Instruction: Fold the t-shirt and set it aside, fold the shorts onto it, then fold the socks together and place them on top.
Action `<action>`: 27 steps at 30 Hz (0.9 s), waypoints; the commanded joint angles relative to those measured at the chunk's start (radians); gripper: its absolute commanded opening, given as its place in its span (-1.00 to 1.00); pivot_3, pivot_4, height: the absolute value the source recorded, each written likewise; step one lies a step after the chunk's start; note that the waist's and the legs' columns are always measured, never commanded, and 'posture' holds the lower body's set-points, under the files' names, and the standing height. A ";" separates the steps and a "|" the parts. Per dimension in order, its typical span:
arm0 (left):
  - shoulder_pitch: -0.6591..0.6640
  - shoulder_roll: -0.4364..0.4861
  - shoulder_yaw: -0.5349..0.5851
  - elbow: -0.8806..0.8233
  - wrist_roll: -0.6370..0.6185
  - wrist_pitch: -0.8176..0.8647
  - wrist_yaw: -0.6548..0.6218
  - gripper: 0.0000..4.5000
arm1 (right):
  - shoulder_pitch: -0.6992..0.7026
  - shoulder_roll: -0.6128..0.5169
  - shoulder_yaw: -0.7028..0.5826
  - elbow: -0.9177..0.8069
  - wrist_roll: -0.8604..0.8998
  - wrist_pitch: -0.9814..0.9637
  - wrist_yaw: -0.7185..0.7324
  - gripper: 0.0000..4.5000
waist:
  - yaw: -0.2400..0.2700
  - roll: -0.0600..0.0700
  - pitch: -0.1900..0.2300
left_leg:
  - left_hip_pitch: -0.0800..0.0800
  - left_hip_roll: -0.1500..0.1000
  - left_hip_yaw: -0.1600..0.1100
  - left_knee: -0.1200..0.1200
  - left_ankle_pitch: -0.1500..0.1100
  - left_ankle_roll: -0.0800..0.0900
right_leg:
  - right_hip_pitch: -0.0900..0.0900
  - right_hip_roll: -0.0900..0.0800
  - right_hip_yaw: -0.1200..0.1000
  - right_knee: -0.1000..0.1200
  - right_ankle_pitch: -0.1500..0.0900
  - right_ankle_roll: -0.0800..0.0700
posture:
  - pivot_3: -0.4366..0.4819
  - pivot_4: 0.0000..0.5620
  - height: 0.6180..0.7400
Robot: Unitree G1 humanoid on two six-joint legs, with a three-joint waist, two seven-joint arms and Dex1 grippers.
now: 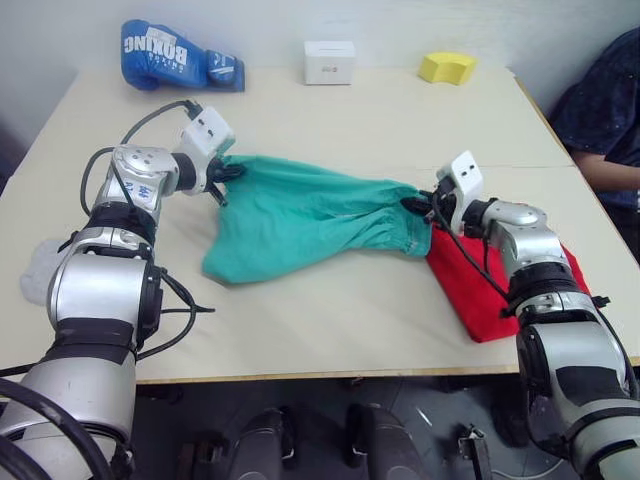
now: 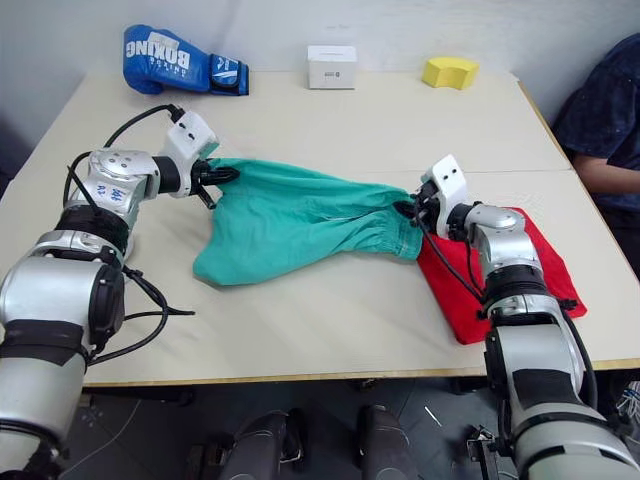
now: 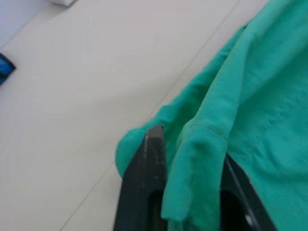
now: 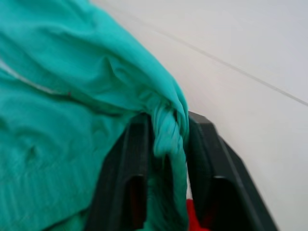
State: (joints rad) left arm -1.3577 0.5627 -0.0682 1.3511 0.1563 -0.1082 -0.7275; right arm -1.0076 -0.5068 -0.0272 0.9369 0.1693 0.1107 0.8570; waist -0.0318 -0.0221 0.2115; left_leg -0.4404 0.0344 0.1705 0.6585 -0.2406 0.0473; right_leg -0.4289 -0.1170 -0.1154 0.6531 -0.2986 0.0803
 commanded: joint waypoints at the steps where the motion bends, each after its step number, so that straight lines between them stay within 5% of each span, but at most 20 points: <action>1: -0.010 0.017 0.042 -0.010 -0.005 0.003 0.106 -0.14 | 0.003 -0.016 -0.060 -0.073 0.022 -0.028 -0.043 0.01 | 0.000 0.000 0.000 | 0.000 0.000 0.000 0.000 0.000 0.000 | 0.000 0.000 0.000 0.000 0.000 0.000 | -0.05 -0.47 1.00; 5: 0.002 0.031 0.152 -0.012 -0.073 0.031 0.291 0.41 | 0.073 -0.041 -0.072 -0.169 -0.039 -0.218 -0.150 0.63 | 0.000 0.000 0.000 | 0.000 0.000 0.000 0.000 0.000 0.000 | -0.001 0.000 0.001 0.000 0.000 0.000 | -0.05 -0.47 1.00; 8: 0.027 0.039 0.211 -0.020 -0.117 0.017 0.256 0.82 | 0.169 -0.053 -0.076 -0.297 -0.034 -0.310 -0.132 1.00 | 0.000 0.000 0.000 | 0.000 0.000 0.000 -0.001 0.000 0.000 | -0.001 -0.001 0.001 0.000 0.000 0.000 | -0.05 -0.47 1.00; 13: 0.097 0.070 0.208 -0.095 -0.147 -0.118 -0.088 0.92 | 0.378 -0.080 -0.062 -0.618 0.035 -0.306 -0.020 1.00 | 0.003 0.000 0.000 | 0.001 0.000 0.002 0.000 0.000 0.000 | 0.000 0.001 0.001 0.001 0.000 0.000 | -0.05 -0.47 1.00; 18: 0.345 0.093 0.167 -0.430 -0.266 -0.214 -0.553 0.92 | 0.583 -0.102 -0.014 -0.902 0.034 -0.209 0.009 1.00 | 0.002 0.000 -0.001 | 0.002 0.000 0.002 0.001 -0.001 -0.001 | 0.000 0.001 0.002 0.000 0.000 0.000 | -0.05 -0.47 1.00; 21: 0.528 0.111 0.137 -0.668 -0.289 -0.193 -0.592 0.92 | 0.666 -0.090 0.017 -0.993 -0.013 -0.180 -0.029 1.00 | -0.003 0.001 -0.001 | 0.003 0.002 0.002 0.000 -0.001 -0.002 | 0.000 0.001 0.004 0.001 0.000 0.000 | -0.05 -0.47 1.00; 27: 0.746 0.088 0.094 -0.961 -0.249 -0.076 -0.453 0.92 | 0.673 -0.058 0.119 -0.939 -0.197 -0.231 -0.130 1.00 | 0.005 0.000 -0.001 | 0.003 0.003 0.002 0.005 -0.002 -0.001 | 0.000 0.000 0.007 0.001 0.000 -0.001 | -0.05 -0.47 1.00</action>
State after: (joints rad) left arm -0.6215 0.6469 0.0343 0.4722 -0.1062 -0.2067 -1.2222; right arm -0.3107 -0.5722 0.0880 -0.0020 0.0027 -0.0934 0.7670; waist -0.0273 -0.0219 0.2106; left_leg -0.4369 0.0370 0.1716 0.6636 -0.2428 0.0466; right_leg -0.4281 -0.1172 -0.1076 0.6542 -0.2988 0.0797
